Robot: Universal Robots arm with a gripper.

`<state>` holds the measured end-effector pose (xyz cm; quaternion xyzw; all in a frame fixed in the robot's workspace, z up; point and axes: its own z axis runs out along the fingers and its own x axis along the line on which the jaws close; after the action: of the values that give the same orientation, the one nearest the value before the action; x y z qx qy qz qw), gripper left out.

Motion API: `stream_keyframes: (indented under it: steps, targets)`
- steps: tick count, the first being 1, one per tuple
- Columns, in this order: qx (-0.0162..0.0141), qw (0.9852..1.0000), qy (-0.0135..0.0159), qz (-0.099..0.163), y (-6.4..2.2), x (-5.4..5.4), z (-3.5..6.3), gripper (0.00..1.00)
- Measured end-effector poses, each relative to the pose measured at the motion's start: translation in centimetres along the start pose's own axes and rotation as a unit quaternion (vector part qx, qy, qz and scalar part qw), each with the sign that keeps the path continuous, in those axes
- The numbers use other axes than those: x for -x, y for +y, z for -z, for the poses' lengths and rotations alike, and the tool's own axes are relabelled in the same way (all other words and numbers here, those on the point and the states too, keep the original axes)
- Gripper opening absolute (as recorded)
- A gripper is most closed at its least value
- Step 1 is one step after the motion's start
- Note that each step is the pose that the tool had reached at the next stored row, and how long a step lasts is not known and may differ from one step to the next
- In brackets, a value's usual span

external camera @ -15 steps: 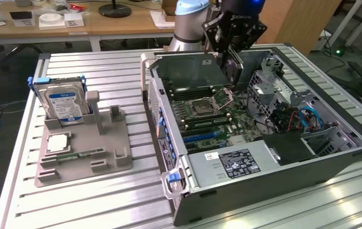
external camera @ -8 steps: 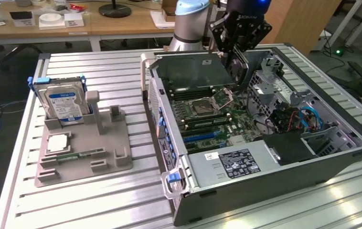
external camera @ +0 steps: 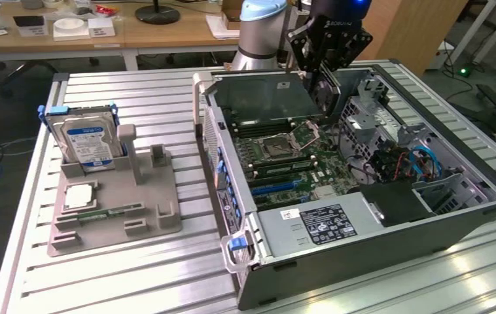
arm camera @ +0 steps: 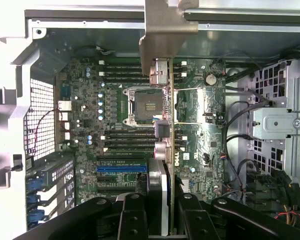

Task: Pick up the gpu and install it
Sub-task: 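Insert the gpu into the slot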

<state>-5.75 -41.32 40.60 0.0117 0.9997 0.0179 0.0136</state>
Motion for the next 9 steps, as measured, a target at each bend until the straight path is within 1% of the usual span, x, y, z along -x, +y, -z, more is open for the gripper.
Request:
stream_keyframes:
  steps: [6,9]
  targets:
    - [0.0001,1.0,0.0,0.0,-0.01,0.0,0.0,0.28]
    - [0.0006,1.0,0.0002,0.005,-0.03,0.0,0.0,0.28]
